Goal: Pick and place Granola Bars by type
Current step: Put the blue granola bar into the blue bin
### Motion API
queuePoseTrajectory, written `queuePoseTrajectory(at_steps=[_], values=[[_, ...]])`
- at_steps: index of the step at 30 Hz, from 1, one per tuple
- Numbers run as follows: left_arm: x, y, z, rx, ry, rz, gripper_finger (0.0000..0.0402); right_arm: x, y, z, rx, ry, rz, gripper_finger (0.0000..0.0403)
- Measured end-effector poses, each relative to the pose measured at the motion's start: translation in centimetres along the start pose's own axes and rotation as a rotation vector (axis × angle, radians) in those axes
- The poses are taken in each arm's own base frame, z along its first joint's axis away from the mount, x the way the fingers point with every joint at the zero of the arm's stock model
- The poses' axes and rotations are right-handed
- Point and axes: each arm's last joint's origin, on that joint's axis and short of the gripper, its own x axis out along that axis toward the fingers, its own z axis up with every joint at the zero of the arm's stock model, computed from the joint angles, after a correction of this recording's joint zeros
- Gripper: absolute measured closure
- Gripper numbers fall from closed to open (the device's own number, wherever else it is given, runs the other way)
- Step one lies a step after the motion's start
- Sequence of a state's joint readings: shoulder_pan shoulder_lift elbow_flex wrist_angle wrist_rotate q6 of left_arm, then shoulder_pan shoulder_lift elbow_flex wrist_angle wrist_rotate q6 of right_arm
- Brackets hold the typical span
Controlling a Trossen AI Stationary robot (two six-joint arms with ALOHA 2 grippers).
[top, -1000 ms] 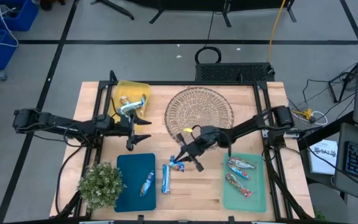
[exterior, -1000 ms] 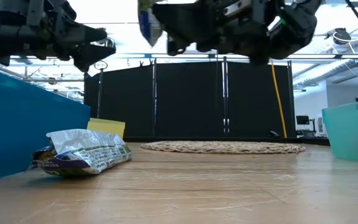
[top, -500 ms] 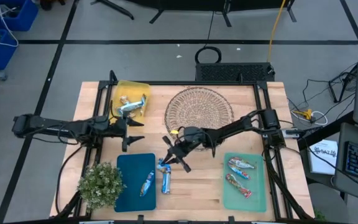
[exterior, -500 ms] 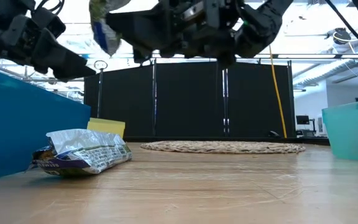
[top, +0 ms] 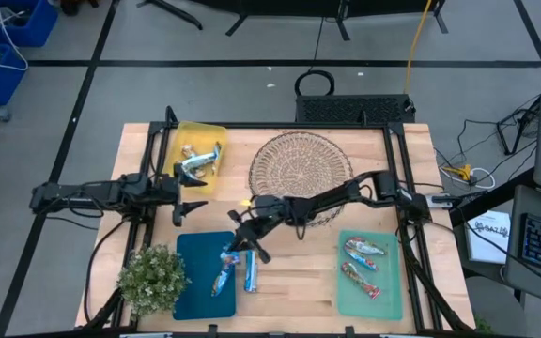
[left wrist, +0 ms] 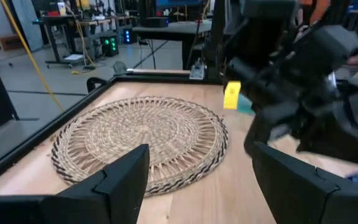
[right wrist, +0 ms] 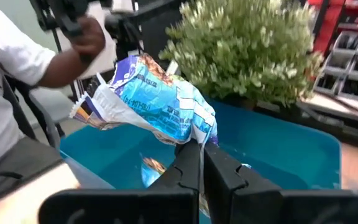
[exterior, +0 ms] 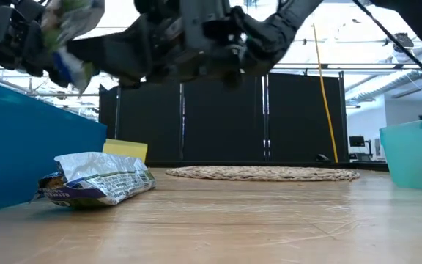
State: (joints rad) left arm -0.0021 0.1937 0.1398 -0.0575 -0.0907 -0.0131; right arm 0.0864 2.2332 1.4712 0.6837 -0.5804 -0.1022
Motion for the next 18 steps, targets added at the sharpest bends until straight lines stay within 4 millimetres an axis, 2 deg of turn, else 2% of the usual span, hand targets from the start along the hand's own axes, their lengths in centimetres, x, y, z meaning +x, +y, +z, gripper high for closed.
queuePoseTrajectory(at_steps=[6, 12, 15, 18], values=[[-0.1, 0.0, 0.1, -0.017, -0.01, 0.0, 0.0119, 1.8, -1.2, -0.6, -0.009, 0.073, 0.006, 0.0403], [-0.1, 0.0, 0.1, -0.042, -0.012, -0.001, 0.0119, 2.1, -1.5, -1.3, -0.009, 0.115, -0.095, 0.0394], [-0.1, 0.0, 0.1, -0.044, -0.011, -0.002, 0.0119, 2.0, -1.5, -1.3, -0.006, 0.12, -0.095, 0.0359], [-0.1, 0.0, 0.1, -0.044, -0.012, -0.002, 0.0119, 2.0, -1.4, -1.2, -0.002, 0.128, -0.091, 0.0306]])
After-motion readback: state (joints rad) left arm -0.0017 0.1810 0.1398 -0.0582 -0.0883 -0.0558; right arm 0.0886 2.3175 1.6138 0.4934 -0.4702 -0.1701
